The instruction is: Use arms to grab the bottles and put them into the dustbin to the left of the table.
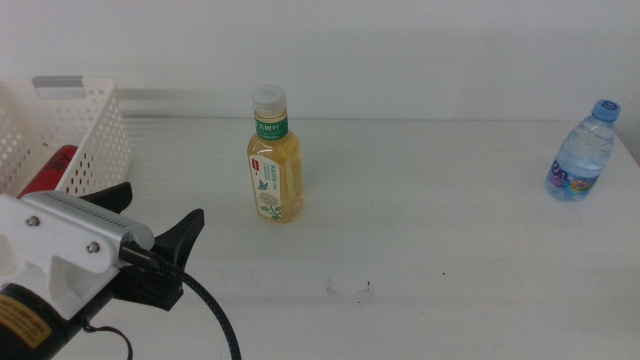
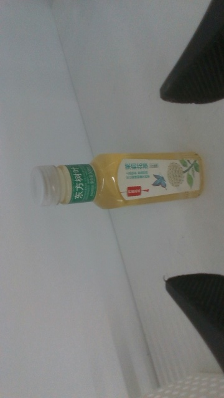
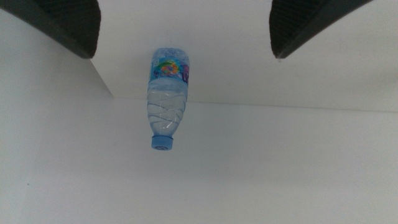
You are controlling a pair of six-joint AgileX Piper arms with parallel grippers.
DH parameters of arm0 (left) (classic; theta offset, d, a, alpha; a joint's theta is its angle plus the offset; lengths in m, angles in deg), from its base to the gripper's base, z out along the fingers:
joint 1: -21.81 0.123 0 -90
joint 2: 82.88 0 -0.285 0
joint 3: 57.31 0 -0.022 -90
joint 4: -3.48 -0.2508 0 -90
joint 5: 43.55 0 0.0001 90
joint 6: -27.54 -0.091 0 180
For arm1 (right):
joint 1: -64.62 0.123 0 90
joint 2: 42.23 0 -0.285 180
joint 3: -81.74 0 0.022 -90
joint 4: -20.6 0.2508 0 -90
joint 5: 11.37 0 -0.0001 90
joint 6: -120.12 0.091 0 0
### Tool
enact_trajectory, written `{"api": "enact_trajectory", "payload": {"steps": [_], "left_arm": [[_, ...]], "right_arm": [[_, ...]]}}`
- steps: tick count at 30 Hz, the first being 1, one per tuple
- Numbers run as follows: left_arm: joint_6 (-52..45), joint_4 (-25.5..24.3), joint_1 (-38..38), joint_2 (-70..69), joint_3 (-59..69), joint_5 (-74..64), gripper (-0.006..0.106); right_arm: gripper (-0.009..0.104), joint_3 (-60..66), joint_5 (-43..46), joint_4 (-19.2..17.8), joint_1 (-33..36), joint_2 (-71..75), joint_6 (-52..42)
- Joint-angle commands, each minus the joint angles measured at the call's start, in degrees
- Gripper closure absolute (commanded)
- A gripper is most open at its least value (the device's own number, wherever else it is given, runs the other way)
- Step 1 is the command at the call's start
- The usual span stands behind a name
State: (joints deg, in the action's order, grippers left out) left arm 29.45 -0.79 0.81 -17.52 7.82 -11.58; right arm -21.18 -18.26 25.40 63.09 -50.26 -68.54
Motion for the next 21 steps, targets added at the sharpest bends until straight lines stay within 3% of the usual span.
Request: {"api": "enact_trajectory", "payload": {"steps": [1,14,21], "left_arm": [[-0.15,-0.43,-0.13,-0.29,-0.09,1.49,0.007],[4.37,-3.39,-0.13,2.95,-0.09,0.21,0.007],[4.65,-3.63,0.47,15.79,0.03,14.75,0.007]], "right_arm": [[0.003,0.14,0.56,-0.11,-0.28,0.24,-0.13],[0.003,0.14,0.56,-0.11,-0.28,0.24,-0.13],[0.003,0.14,0.56,-0.11,-0.28,0.24,-0.13]]}}
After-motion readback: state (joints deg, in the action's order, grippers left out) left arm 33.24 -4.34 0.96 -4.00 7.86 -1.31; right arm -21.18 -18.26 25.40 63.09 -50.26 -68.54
